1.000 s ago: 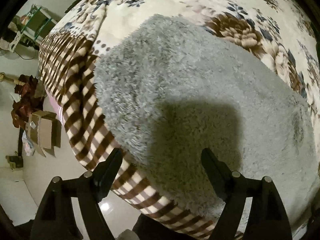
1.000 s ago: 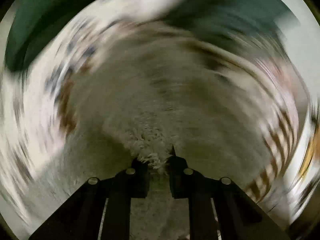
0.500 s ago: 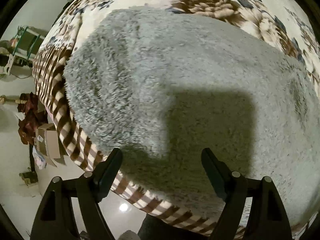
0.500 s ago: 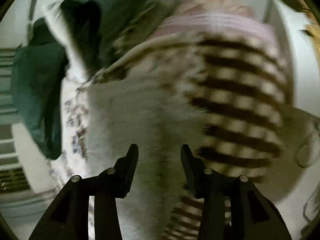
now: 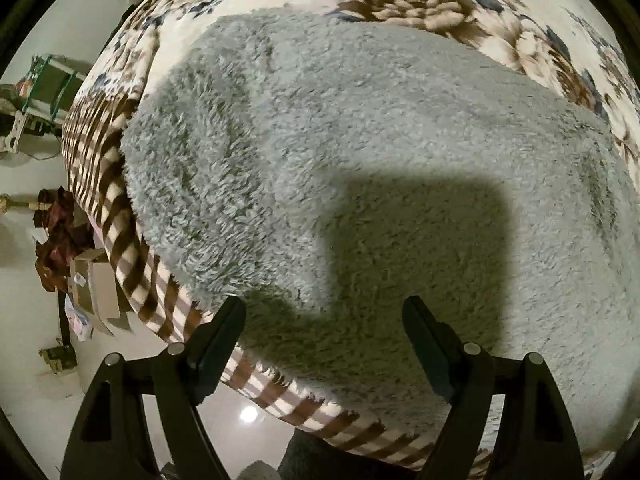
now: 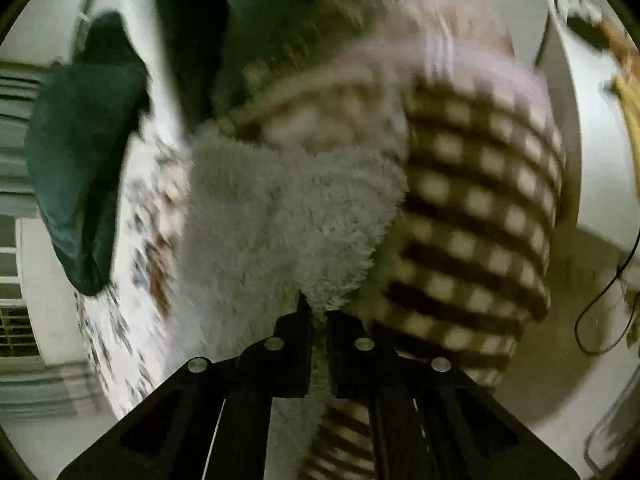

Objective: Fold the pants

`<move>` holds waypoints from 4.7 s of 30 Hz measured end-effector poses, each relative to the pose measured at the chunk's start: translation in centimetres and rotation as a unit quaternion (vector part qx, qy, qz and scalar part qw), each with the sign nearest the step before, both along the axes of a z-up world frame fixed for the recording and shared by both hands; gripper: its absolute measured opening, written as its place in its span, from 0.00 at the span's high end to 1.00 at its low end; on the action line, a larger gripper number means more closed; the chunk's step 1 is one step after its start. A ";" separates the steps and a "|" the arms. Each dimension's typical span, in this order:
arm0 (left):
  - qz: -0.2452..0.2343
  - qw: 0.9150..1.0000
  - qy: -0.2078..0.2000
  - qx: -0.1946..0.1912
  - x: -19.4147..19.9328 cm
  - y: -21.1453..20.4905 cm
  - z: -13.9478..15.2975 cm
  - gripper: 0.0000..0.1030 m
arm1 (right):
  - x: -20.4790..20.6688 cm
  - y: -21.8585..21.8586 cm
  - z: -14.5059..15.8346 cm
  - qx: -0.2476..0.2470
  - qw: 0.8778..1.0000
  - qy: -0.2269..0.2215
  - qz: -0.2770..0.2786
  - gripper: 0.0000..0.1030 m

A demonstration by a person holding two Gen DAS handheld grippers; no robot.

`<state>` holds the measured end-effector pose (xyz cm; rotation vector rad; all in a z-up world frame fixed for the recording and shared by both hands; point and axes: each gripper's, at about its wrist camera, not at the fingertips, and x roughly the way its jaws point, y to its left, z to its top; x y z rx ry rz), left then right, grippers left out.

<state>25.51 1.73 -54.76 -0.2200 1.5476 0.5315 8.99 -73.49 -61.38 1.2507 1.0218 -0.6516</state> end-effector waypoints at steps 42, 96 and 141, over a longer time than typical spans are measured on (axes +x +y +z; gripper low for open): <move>-0.058 0.996 -0.068 -0.001 2.4 0.1 4.0 0.22 | 22.9 17.7 2.9 0.122 0.970 -0.016 0.209 0.38; -0.210 0.971 -0.018 -0.115 4.9 -29.1 -5.2 0.16 | 0.0 -6.0 -5.0 0.071 0.981 -0.177 0.038 0.38; -0.174 0.969 -0.079 -0.155 19.1 -34.7 -1.1 0.99 | 20.4 1.7 2.0 0.035 0.983 0.024 0.176 0.97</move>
